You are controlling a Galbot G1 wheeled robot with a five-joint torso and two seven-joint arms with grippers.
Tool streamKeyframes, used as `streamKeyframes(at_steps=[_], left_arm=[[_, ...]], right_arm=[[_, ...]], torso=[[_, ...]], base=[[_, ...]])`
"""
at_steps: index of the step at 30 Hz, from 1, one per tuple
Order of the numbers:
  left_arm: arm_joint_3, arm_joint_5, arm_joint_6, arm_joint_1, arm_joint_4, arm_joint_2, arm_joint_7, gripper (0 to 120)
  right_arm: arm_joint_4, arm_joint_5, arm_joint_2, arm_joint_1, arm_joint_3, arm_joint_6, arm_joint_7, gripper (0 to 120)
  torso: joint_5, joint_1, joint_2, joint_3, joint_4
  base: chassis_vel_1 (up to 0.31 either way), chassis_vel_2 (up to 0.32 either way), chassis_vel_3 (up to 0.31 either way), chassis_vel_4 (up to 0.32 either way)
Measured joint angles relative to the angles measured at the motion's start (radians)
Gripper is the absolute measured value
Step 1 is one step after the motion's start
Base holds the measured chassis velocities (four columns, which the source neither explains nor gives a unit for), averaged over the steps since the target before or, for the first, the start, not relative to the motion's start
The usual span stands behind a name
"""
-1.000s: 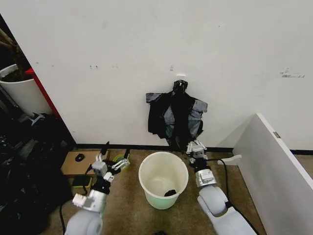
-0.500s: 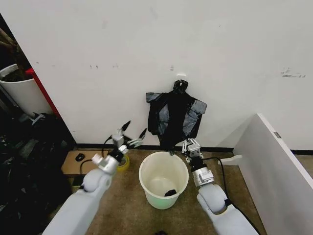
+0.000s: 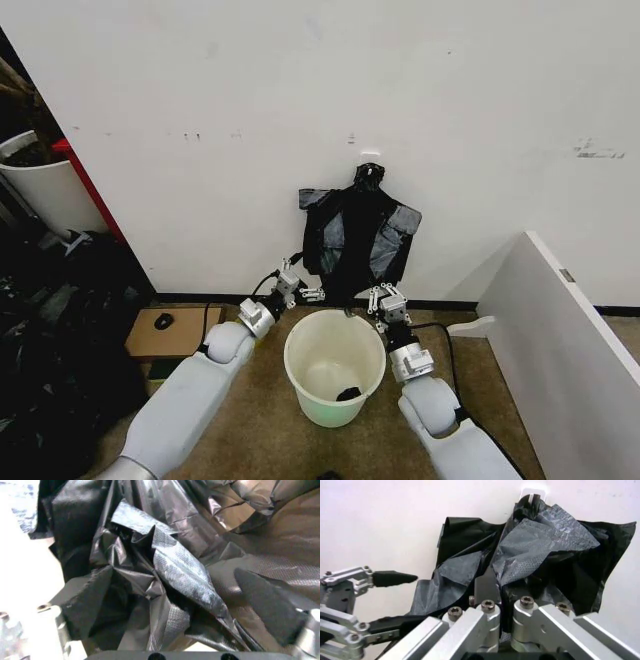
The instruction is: Place the garbage bag over the trash bin.
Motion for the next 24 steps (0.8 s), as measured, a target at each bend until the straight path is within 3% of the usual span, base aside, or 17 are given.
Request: streamKeyframes(at_steps=[4, 6, 7, 8, 17, 24], left_arm=[[0.023, 0.022, -0.021, -0.029, 0.023, -0.003, 0.002, 74], [0.024, 0.025, -0.022, -0.031, 0.025, -0.004, 0.002, 72], [0.032, 0.058, -0.029, -0.054, 0.051, -0.011, 0.009, 57], [0.036, 0.066, -0.029, -0.061, 0.059, -0.013, 0.010, 52], [0.041, 0.074, -0.019, -0.074, 0.073, -0.014, 0.006, 22], [0.017, 0.047, -0.024, -0.040, 0.027, -0.004, 0.005, 0]], right_arm=[[0.003, -0.001, 0.005, -0.007, 0.004, 0.002, -0.001, 0], [0.004, -0.001, 0.006, -0.007, 0.004, 0.002, -0.001, 0], [0.011, -0.001, 0.009, -0.014, 0.006, 0.003, -0.001, 0], [0.015, -0.002, 0.009, -0.017, 0.007, 0.003, -0.001, 0], [0.028, -0.003, 0.007, -0.029, 0.014, 0.003, -0.001, 0], [0.028, -0.003, 0.003, -0.034, 0.017, 0.003, 0.000, 0]], torso=[[0.0000, 0.000, 0.000, 0.000, 0.0000], [0.0000, 0.000, 0.000, 0.000, -0.0001], [0.0000, 0.000, 0.000, 0.000, -0.0001], [0.0000, 0.000, 0.000, 0.000, -0.0001], [-0.0002, 0.000, 0.000, 0.000, 0.0000], [-0.0001, 0.000, 0.000, 0.000, -0.0001]], base=[[0.000, 0.000, 0.000, 0.000], [0.000, 0.000, 0.000, 0.000], [0.000, 0.000, 0.000, 0.000], [0.000, 0.000, 0.000, 0.000], [0.000, 0.000, 0.000, 0.000], [0.000, 0.000, 0.000, 0.000]])
